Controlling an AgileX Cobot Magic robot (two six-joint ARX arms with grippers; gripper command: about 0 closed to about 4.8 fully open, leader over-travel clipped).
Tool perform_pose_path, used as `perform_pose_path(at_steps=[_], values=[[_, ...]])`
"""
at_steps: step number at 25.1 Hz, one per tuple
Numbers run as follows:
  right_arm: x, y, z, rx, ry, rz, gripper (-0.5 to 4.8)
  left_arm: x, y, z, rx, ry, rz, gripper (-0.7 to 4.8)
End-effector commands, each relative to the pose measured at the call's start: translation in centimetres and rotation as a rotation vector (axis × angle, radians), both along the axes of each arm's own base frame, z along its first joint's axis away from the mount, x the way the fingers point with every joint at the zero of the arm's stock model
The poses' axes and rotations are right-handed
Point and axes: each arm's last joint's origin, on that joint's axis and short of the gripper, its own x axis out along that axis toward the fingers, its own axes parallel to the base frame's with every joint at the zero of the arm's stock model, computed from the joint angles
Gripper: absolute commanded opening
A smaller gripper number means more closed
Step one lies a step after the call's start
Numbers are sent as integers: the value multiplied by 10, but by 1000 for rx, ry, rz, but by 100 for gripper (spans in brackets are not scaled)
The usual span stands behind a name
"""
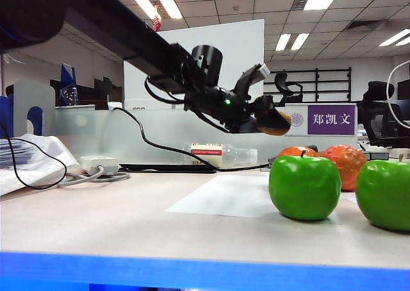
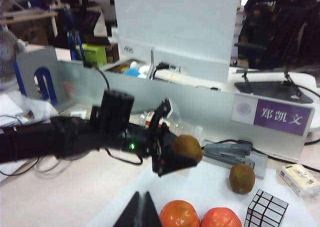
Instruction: Put the same fruits together.
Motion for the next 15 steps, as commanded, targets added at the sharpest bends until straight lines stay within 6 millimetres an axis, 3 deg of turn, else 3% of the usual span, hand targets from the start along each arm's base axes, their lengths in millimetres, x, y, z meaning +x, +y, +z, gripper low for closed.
perform_pose_path(at_steps=[1, 5, 15], values=[[-2, -2, 4, 26, -28, -6, -6, 1, -6, -11, -22, -27, -27, -5], [-3, -3, 5, 30, -35, -26, -6, 2, -8, -23, -33, -29, -46, -5], [-2, -4, 4, 22, -35, -64, -6, 4, -9, -20, -74, -69, -64, -5]])
